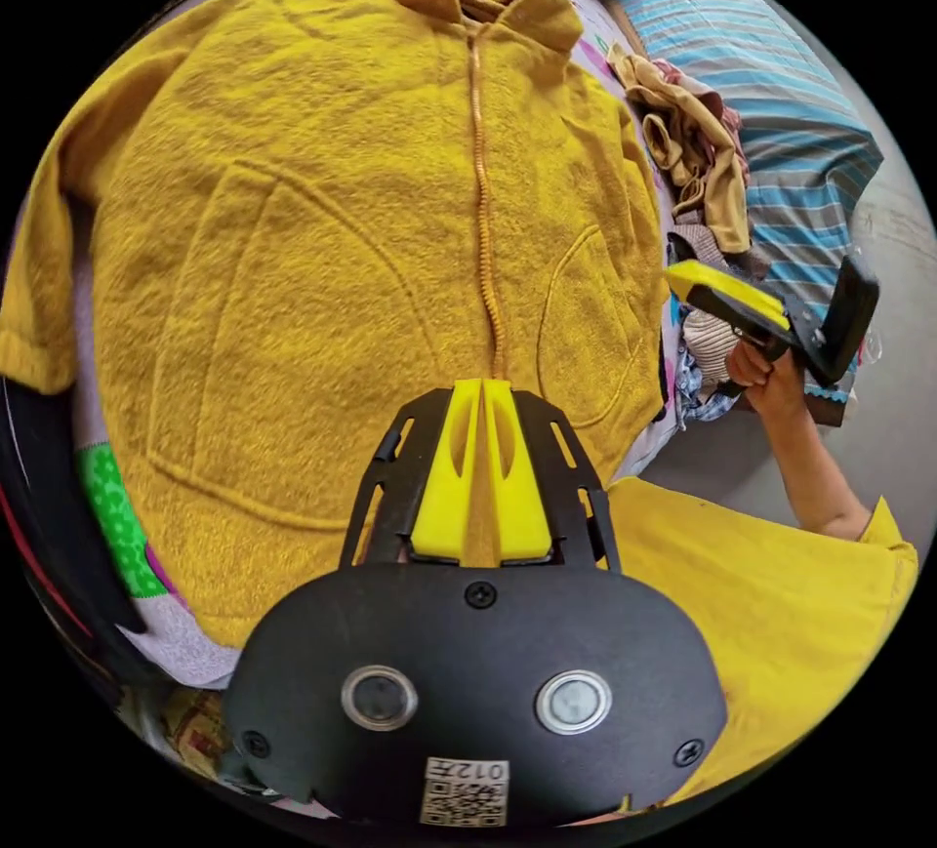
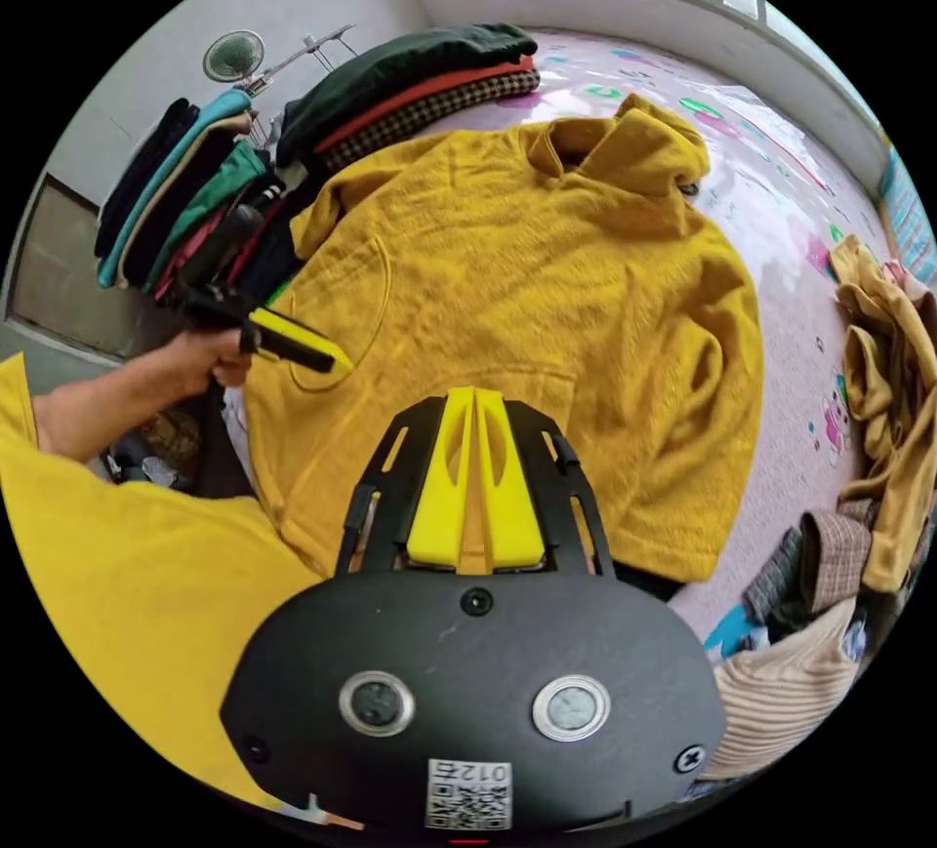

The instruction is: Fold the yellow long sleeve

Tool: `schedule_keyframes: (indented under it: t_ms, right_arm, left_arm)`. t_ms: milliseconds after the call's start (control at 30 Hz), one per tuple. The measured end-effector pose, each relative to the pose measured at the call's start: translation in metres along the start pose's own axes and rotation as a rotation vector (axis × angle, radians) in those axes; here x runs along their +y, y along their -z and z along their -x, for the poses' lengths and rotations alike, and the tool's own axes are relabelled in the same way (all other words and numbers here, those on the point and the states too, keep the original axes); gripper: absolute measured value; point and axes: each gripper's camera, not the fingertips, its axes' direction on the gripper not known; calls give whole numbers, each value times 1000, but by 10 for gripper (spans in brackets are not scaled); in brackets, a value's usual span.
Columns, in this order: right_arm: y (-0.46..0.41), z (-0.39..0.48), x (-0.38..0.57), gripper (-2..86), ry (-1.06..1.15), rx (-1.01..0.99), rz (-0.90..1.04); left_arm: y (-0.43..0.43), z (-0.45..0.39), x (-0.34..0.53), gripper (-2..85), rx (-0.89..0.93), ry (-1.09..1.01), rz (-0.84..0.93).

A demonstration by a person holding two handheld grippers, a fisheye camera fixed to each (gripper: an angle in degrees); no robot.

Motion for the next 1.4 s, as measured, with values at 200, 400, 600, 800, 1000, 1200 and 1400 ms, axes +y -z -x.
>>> schedule_keyframes:
  t_ms: [200, 400, 600, 800, 1000, 1200, 1400]
  right_arm:
    - [-57, -45, -74, 6, -115, -170, 82]
    - [-85, -79, -81, 1, -115, -45, 211]
    - [-75, -105, -78, 5, -146, -92, 165]
    - [-36, -103, -50, 6, -109, -254, 58]
    - [-65, -52, 0, 4, 79, -360, 254]
    - [-70, -50, 22, 1, 119, -232, 288]
    - [-35, -36, 28, 3, 228, -356, 230]
  left_arm:
    - [-30, -10, -14, 5, -1, 29, 51]
    - [-36, -19, -21, 7, 18, -31, 70]
    - [-50, -36, -29, 5, -8, -29, 88]
    - [-40, -32, 12, 6, -80, 31, 50]
    - [-69, -52, 63, 3, -146, -9, 110]
    - [-76, -39, 96, 0, -89, 110, 35]
    - [-68, -86, 113, 3, -202, -86, -18]
